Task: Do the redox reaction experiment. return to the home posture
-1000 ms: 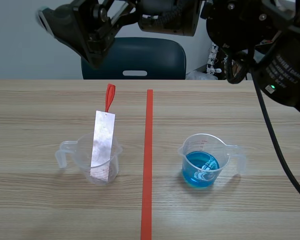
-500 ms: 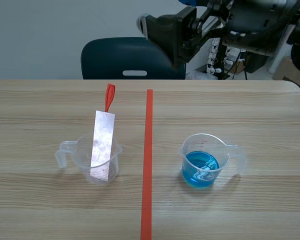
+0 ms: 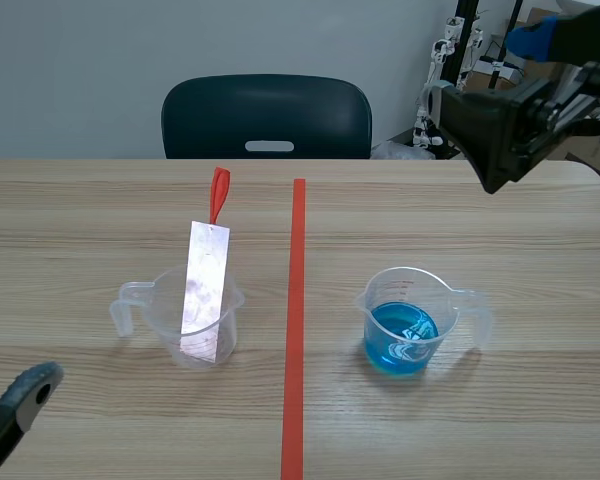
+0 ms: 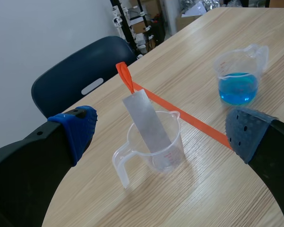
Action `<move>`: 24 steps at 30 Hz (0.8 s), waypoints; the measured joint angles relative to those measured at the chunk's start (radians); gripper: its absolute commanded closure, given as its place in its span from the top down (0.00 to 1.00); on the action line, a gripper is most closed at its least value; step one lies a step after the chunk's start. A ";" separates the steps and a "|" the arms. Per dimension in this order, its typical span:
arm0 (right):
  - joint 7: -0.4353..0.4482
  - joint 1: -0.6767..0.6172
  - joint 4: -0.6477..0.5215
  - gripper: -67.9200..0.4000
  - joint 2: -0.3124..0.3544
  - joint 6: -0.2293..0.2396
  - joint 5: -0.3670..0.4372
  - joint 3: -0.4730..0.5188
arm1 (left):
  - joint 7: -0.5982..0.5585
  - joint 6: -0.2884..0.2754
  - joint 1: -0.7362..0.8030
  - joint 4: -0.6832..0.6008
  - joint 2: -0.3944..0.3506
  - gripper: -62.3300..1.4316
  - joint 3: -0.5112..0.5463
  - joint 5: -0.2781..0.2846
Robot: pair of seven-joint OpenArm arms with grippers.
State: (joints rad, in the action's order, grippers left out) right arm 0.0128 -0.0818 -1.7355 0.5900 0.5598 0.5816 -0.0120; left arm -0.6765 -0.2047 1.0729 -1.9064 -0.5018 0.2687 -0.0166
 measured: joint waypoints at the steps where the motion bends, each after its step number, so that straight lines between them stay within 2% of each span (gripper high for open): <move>1: 0.012 -0.016 0.000 1.00 0.000 -0.009 -0.023 0.022 | 0.003 0.003 0.010 -0.004 -0.017 0.92 0.000 0.003; 4: 0.097 -0.061 0.000 1.00 0.000 -0.050 -0.063 0.070 | 0.013 0.022 0.032 -0.005 -0.065 0.92 0.000 0.045; 6: 0.151 -0.088 0.000 1.00 0.000 -0.059 -0.109 0.091 | 0.014 0.040 0.043 -0.005 -0.092 0.92 0.000 0.044; 9: 0.180 -0.119 0.000 1.00 0.003 -0.069 -0.194 0.092 | 0.018 0.041 0.065 -0.005 -0.132 0.92 0.000 0.044; 12: 0.227 -0.165 0.000 1.00 0.040 -0.086 -0.196 0.078 | 0.051 0.042 0.066 -0.004 -0.169 0.92 0.000 0.064; 14: 0.272 -0.199 0.000 1.00 0.074 -0.129 -0.196 0.076 | 0.059 0.046 0.066 -0.004 -0.174 0.92 0.000 0.097; 17: 0.325 -0.244 0.000 1.00 0.115 -0.182 -0.192 0.076 | 0.060 0.045 0.066 -0.004 -0.168 0.92 0.000 0.093; 19: 0.327 -0.269 -0.005 1.00 0.122 -0.228 -0.193 0.076 | 0.059 0.045 0.066 -0.004 -0.156 0.92 0.000 0.092; 24: 0.327 -0.357 -0.045 1.00 0.121 -0.231 -0.197 0.076 | 0.059 0.045 0.066 -0.004 -0.132 0.92 0.000 0.091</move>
State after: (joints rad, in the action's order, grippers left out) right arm 0.3397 -0.4389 -1.7809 0.7109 0.3290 0.3847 0.0639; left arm -0.6174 -0.1596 1.1389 -1.9102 -0.6342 0.2687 0.0742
